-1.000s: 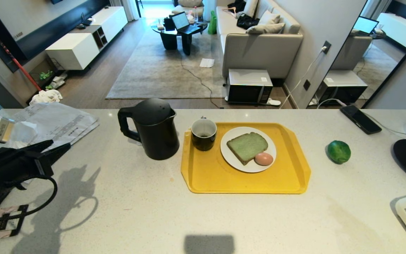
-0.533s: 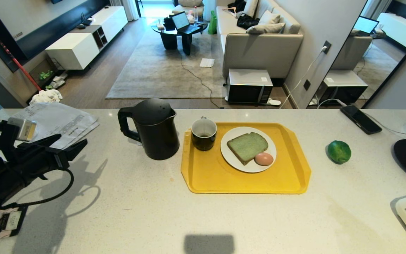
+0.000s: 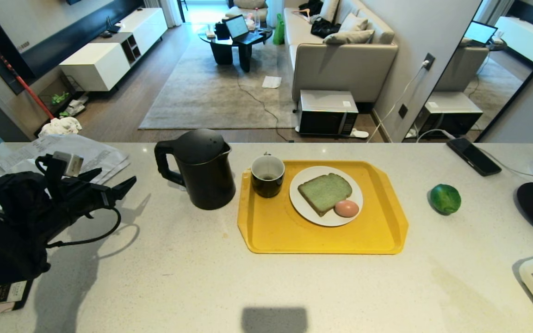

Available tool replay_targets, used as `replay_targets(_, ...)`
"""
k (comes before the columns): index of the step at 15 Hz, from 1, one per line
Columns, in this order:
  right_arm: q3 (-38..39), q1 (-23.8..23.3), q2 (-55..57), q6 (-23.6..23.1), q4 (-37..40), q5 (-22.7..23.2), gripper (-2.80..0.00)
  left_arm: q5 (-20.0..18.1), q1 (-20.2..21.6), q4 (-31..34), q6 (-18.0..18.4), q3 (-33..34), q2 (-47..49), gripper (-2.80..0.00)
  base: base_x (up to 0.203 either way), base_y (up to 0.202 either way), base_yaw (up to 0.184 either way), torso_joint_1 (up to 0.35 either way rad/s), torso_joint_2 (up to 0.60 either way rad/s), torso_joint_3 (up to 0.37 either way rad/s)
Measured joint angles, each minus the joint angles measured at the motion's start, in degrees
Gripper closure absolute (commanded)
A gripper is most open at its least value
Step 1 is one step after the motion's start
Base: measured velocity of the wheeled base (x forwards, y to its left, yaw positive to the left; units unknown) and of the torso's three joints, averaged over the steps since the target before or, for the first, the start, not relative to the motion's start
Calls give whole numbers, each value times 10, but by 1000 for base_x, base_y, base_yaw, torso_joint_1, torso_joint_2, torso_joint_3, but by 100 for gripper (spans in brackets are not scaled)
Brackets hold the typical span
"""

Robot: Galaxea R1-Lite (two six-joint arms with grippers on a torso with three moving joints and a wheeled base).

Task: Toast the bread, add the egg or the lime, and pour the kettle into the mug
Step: Pick up the kettle

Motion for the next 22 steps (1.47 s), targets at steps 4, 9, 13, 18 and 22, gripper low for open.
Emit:
replay_targets(4,0,0,0,0,0,0,0,2,-27,3,-2,-49,37,-280,0,0,0,0,0,0)
replay_targets(9,0,0,0,0,0,0,0,1,-47,22,-2,-70,56,-280,0,0,0,0,0,0)
replay_targets(13,0,0,0,0,0,0,0,3,-60,36,-2,-88,64,-280,0,0,0,0,0,0)
replay_targets(18,0,0,0,0,0,0,0,5,-65,55,-3,-133,80,-280,0,0,0,0,0,0)
replay_targets(22,0,0,0,0,0,0,0,4,-76,83,-3,-167,92,-280,0,0,0,0,0,0)
